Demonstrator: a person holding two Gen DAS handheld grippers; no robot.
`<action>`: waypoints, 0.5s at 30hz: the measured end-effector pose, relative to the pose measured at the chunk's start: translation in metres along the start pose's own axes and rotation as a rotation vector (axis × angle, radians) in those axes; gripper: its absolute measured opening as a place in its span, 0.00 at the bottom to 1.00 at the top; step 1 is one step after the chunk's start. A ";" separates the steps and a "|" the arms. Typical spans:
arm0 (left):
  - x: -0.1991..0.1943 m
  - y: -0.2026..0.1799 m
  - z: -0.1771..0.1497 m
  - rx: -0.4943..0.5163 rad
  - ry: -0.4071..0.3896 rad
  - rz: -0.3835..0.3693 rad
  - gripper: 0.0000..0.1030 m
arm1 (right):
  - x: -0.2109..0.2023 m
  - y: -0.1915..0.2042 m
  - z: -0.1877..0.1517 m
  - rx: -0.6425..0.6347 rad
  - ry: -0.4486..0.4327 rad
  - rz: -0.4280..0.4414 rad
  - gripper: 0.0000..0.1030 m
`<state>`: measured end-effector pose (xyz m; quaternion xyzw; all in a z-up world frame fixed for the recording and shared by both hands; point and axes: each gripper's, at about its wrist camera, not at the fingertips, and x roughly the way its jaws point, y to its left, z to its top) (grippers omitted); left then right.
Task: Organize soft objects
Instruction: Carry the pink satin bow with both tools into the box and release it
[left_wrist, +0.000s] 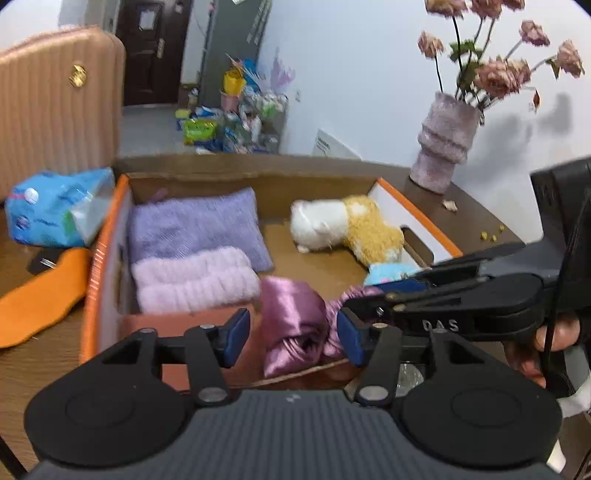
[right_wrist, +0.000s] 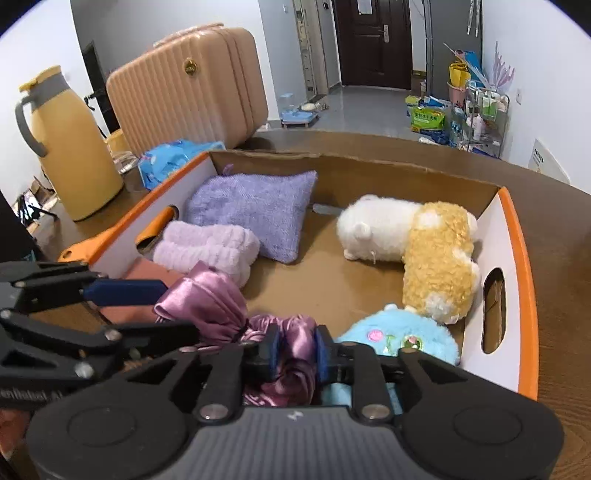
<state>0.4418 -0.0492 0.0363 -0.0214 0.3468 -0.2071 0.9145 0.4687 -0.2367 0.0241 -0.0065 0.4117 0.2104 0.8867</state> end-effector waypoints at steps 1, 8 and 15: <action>-0.008 -0.001 0.003 -0.002 -0.016 0.005 0.52 | -0.004 0.002 0.003 -0.004 -0.012 -0.007 0.27; -0.073 -0.021 0.002 0.021 -0.120 0.061 0.65 | -0.087 0.005 -0.003 -0.001 -0.184 -0.008 0.42; -0.137 -0.044 -0.062 -0.025 -0.227 0.082 0.74 | -0.177 0.011 -0.083 0.046 -0.441 -0.009 0.52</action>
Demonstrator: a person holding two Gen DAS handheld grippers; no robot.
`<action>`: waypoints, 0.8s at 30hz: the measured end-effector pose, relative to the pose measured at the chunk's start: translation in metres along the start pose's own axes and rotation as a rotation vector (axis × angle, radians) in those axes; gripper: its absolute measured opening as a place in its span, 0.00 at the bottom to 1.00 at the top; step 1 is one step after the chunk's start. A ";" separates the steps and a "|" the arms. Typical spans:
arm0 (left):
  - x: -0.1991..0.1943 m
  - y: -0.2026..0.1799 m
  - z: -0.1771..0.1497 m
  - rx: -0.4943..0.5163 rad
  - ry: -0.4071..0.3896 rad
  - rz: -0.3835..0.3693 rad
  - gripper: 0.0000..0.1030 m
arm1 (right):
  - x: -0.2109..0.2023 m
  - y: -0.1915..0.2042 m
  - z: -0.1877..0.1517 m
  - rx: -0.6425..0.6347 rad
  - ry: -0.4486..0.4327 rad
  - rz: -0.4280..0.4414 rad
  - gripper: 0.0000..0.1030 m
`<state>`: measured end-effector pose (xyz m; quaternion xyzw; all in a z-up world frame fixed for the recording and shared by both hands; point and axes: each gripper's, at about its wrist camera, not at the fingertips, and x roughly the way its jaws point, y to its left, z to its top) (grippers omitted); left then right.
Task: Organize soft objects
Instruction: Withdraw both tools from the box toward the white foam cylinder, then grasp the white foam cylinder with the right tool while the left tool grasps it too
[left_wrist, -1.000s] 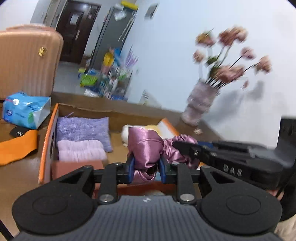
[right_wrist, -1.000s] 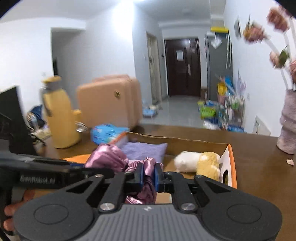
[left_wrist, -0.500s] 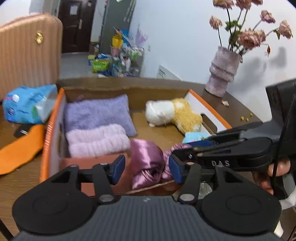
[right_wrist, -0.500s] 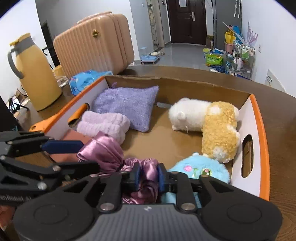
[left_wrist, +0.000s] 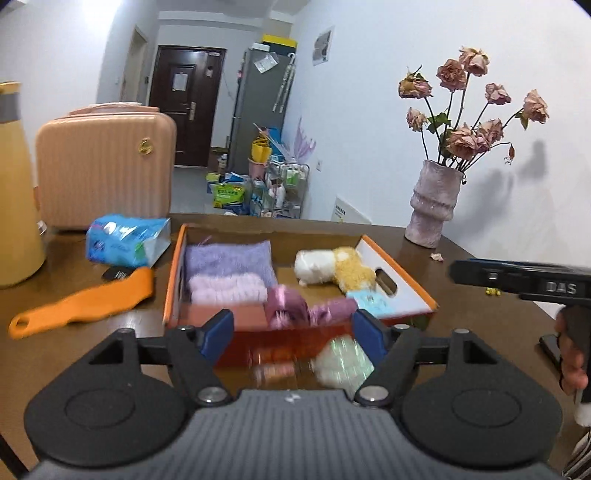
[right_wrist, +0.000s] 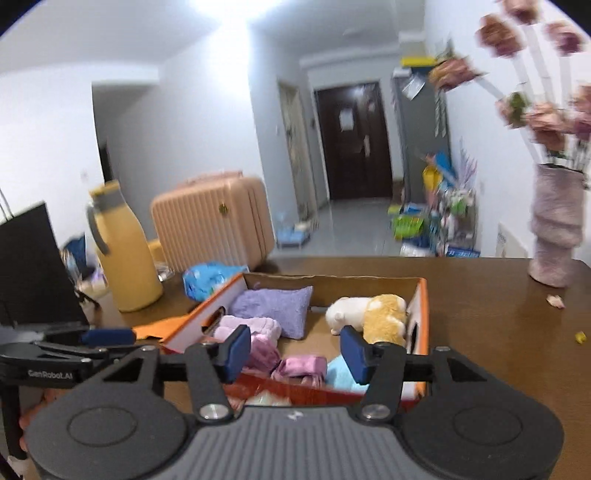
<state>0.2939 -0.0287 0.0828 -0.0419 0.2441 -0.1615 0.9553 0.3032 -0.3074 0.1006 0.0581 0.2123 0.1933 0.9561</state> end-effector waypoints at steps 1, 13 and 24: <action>-0.007 -0.003 -0.007 0.003 -0.001 0.003 0.75 | -0.013 0.000 -0.011 0.008 -0.018 -0.002 0.52; -0.046 -0.030 -0.067 -0.014 0.039 0.015 0.81 | -0.075 0.007 -0.105 0.045 -0.003 -0.090 0.52; -0.024 -0.052 -0.081 0.031 0.123 -0.002 0.81 | -0.079 -0.013 -0.146 0.182 0.041 -0.103 0.52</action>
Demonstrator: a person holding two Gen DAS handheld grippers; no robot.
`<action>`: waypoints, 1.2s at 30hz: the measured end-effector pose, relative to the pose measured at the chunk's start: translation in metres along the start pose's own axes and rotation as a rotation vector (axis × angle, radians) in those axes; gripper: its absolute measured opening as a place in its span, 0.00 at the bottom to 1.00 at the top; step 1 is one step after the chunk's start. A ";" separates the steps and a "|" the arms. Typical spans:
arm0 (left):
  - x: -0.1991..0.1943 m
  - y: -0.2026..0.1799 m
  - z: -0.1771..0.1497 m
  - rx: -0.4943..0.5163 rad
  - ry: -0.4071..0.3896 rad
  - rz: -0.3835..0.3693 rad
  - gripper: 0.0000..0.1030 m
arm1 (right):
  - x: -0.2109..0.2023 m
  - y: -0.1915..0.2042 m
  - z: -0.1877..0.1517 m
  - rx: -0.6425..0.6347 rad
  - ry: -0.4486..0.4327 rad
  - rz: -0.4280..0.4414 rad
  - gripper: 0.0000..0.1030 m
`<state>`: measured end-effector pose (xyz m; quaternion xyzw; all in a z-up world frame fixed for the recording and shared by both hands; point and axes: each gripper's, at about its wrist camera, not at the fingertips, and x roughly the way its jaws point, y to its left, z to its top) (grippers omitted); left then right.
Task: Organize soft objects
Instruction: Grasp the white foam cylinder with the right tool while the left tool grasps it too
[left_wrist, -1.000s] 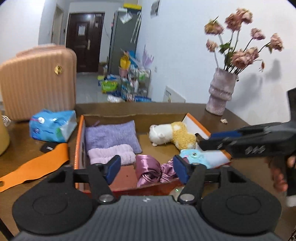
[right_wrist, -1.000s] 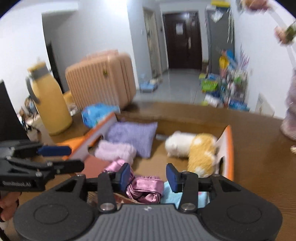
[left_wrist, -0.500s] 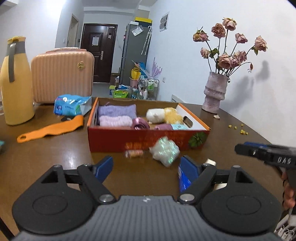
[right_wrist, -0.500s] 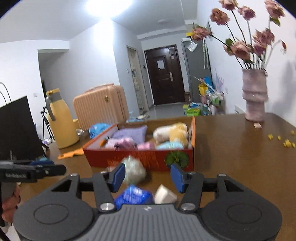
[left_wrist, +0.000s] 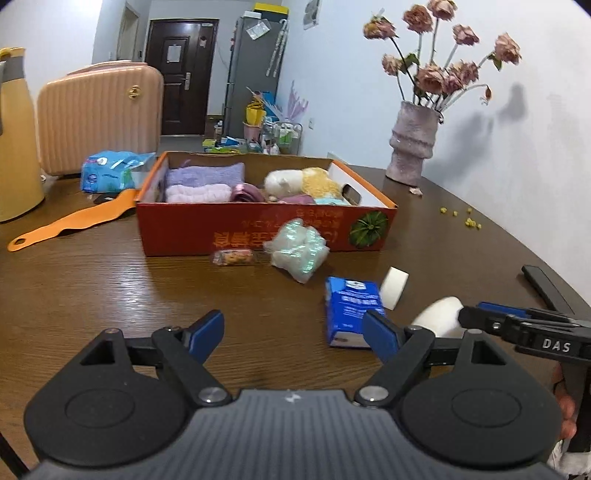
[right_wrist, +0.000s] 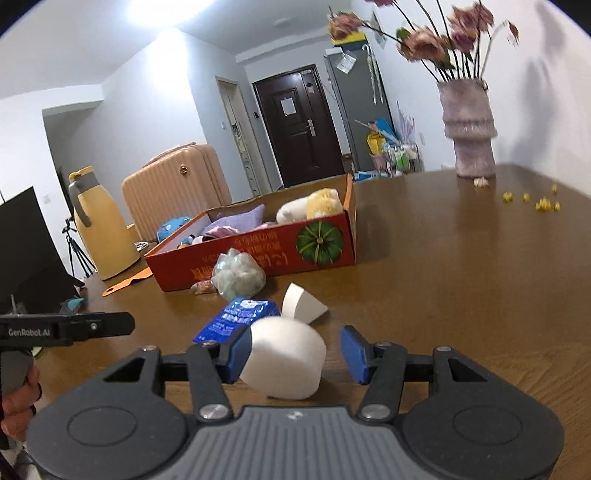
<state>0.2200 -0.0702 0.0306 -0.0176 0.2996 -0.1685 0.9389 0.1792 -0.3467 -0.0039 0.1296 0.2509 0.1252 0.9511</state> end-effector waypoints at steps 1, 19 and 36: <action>0.004 -0.005 -0.001 0.004 0.010 -0.009 0.81 | 0.002 -0.001 -0.002 0.009 -0.003 0.009 0.52; 0.006 -0.037 -0.024 0.046 0.058 -0.234 0.68 | 0.032 -0.014 0.000 0.357 0.204 0.372 0.26; 0.024 0.026 -0.022 -0.195 0.082 -0.245 0.47 | 0.054 0.027 0.003 0.131 0.206 0.239 0.38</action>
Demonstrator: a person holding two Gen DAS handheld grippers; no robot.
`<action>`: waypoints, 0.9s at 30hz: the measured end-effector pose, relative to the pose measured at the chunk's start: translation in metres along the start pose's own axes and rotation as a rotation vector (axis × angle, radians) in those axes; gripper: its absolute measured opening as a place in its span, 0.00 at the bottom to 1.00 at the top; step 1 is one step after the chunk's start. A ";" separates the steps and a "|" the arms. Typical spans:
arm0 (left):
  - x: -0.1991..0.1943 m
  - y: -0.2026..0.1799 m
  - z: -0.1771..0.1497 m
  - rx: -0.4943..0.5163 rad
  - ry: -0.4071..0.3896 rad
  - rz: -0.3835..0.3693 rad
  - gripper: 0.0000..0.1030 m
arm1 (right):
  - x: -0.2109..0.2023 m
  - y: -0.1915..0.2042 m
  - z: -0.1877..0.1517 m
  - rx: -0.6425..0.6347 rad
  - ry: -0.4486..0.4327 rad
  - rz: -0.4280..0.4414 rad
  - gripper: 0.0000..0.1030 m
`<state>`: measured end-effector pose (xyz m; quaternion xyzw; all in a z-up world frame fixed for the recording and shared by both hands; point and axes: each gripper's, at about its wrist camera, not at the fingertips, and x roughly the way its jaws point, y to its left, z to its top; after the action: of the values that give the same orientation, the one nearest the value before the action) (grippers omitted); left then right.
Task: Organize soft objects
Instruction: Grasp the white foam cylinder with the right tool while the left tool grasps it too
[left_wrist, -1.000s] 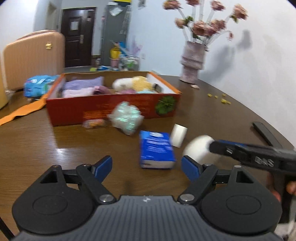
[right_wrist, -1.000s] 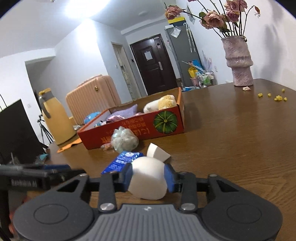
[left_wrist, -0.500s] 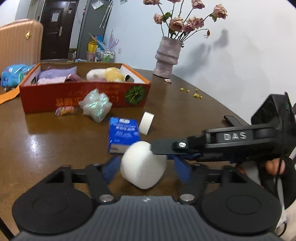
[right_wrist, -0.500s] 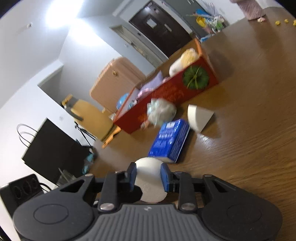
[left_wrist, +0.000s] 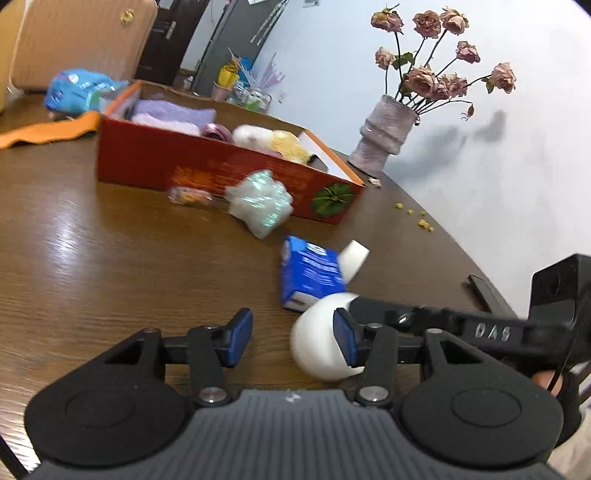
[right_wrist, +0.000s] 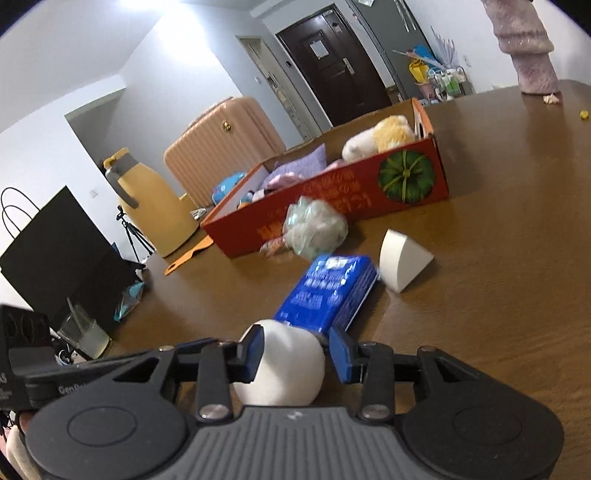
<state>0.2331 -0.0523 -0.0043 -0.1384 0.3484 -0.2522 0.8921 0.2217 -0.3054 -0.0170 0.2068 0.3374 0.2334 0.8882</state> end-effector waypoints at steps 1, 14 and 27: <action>0.003 -0.002 -0.001 -0.001 0.001 -0.016 0.46 | 0.001 0.002 -0.002 -0.007 0.002 0.003 0.38; 0.012 -0.004 -0.012 -0.060 0.045 -0.078 0.42 | -0.013 -0.001 -0.019 -0.010 0.004 -0.044 0.25; -0.008 0.014 -0.007 -0.036 0.004 0.016 0.22 | 0.003 0.017 -0.005 -0.039 -0.018 0.000 0.18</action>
<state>0.2284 -0.0370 -0.0109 -0.1510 0.3555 -0.2389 0.8909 0.2154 -0.2891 -0.0134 0.1914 0.3246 0.2380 0.8952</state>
